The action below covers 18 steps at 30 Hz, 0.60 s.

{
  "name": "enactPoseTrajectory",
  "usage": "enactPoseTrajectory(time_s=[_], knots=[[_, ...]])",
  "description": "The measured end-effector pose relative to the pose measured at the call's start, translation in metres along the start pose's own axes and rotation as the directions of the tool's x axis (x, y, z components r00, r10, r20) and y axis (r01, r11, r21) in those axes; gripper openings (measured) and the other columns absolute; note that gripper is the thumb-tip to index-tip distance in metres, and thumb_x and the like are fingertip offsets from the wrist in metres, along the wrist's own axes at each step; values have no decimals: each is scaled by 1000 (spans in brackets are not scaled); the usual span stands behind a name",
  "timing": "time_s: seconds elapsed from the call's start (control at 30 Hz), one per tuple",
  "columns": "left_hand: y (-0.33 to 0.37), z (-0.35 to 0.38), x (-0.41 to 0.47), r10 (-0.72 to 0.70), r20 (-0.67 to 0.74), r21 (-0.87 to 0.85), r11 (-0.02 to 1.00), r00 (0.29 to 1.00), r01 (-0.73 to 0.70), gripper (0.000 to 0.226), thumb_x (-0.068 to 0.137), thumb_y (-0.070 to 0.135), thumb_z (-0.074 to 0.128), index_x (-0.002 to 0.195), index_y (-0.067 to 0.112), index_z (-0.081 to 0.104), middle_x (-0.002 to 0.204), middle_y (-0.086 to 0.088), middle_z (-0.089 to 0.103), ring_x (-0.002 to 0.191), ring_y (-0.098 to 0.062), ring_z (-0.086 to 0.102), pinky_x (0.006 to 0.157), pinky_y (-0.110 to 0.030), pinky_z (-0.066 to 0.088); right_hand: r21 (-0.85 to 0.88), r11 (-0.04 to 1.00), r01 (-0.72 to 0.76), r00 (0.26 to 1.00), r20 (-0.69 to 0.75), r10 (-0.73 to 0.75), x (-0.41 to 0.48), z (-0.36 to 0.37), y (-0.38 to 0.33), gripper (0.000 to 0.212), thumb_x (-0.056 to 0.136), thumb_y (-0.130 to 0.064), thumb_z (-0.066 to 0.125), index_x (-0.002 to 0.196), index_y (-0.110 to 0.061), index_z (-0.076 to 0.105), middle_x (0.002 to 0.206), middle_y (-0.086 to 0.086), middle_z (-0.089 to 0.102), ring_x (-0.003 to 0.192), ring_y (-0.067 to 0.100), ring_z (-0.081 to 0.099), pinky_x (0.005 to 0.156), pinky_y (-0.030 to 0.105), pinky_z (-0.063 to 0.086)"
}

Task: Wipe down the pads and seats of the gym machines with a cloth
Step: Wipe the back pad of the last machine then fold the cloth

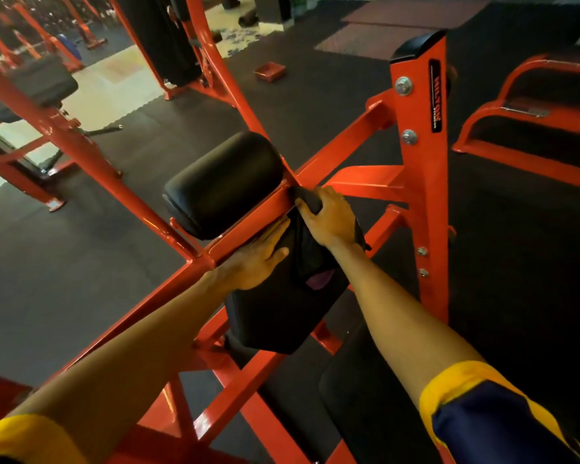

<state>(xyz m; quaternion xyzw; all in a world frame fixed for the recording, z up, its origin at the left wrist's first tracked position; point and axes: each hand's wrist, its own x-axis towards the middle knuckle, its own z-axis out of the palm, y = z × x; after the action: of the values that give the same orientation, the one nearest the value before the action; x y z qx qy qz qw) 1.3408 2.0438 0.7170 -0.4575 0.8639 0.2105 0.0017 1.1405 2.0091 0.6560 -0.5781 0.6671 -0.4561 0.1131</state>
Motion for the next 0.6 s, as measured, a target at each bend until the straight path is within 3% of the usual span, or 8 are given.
enactPoseTrajectory(time_s=[0.07,0.17,0.27,0.33,0.4,0.5,0.57,0.6], knots=[[-4,2,4,12,-6,-31,999,1000,-12,62,110,27,37,161,17,4,160,15,-4,142,5,-6,102,6,-12,52,996,-77,997,24,76,6,-2,2,38,92,-61,58,105,-27,69,107,-2,69,105,25,64,84,37,48],[-8,3,5,24,-6,-70,997,1000,-25,61,109,25,39,161,16,7,156,17,-4,144,6,-4,111,0,-8,95,966,-240,971,42,237,7,-5,14,43,94,-66,53,108,-29,69,112,1,72,110,31,65,83,36,45],[-7,6,3,40,-31,-121,992,999,-44,59,109,21,40,160,11,13,161,10,3,147,3,1,110,1,-3,96,851,-516,855,112,506,11,-11,30,57,95,-71,45,124,-28,68,127,12,68,124,39,58,98,43,46],[-5,7,3,51,-43,-167,984,998,-57,57,109,29,38,159,9,17,164,6,9,150,-1,6,116,-5,2,71,822,-565,825,82,560,13,-10,27,60,96,-71,44,122,-23,69,126,15,68,123,41,58,99,45,46],[-6,10,4,81,-77,-160,983,994,-92,63,106,40,35,158,8,21,165,2,13,152,-6,10,121,-13,6,60,866,-496,867,-22,498,10,-6,10,55,97,-67,45,111,-19,70,117,13,71,114,39,62,94,43,47],[-9,7,4,50,-58,-157,986,997,-58,55,109,30,38,158,12,20,167,0,14,151,-4,9,118,-8,3,117,982,-149,957,-231,173,-5,6,-17,44,99,-58,50,99,-19,70,102,4,72,101,29,64,90,40,46],[-11,6,6,71,-84,-183,980,994,-85,60,106,37,37,158,11,22,166,-1,17,152,-6,13,124,-19,9,102,995,4,972,-235,21,-13,11,-7,40,100,-54,53,103,-18,71,103,0,72,101,23,63,93,39,46],[-12,7,6,99,-106,-175,978,989,-116,63,104,41,36,157,9,23,165,-2,18,152,-4,13,125,-23,11,108,994,-10,977,-209,33,-13,11,7,43,99,-55,52,107,-18,71,106,1,72,103,24,64,92,38,46]])
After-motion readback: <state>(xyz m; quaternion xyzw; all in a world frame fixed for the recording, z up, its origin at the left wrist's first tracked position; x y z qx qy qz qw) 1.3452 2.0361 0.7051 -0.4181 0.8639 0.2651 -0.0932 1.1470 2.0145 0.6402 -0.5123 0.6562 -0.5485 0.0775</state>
